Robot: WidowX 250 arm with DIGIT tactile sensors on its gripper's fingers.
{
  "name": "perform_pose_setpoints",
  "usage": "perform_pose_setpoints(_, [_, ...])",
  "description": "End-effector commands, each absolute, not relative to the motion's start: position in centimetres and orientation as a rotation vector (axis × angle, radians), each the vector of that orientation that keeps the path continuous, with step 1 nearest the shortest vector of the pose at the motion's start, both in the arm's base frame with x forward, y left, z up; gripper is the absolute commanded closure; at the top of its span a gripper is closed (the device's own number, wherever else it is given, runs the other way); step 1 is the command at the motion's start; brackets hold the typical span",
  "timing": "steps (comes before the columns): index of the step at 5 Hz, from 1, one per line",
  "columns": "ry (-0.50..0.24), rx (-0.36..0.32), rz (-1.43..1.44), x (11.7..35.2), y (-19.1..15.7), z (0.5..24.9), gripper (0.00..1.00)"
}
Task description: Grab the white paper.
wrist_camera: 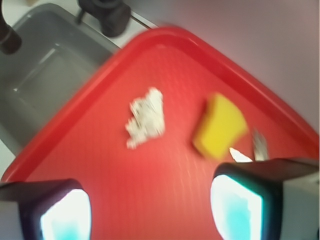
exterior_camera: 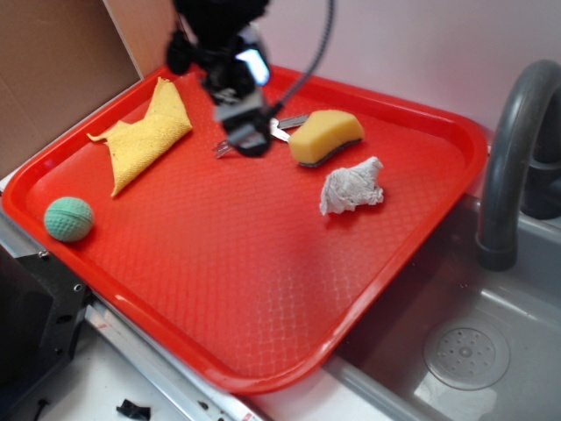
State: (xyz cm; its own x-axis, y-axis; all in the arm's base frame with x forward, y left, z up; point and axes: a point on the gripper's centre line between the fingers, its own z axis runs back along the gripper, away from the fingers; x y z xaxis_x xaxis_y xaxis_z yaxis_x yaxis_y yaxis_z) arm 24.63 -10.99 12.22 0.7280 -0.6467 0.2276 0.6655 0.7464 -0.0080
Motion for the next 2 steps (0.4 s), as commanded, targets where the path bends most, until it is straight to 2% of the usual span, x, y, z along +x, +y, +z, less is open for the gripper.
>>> perform_pose_setpoints(1, [-0.229,-0.130,-0.855,28.1,-14.5,9.1,0.00])
perform_pose_setpoints(2, [-0.178,-0.122,-0.877,28.5,-15.0,7.1,0.00])
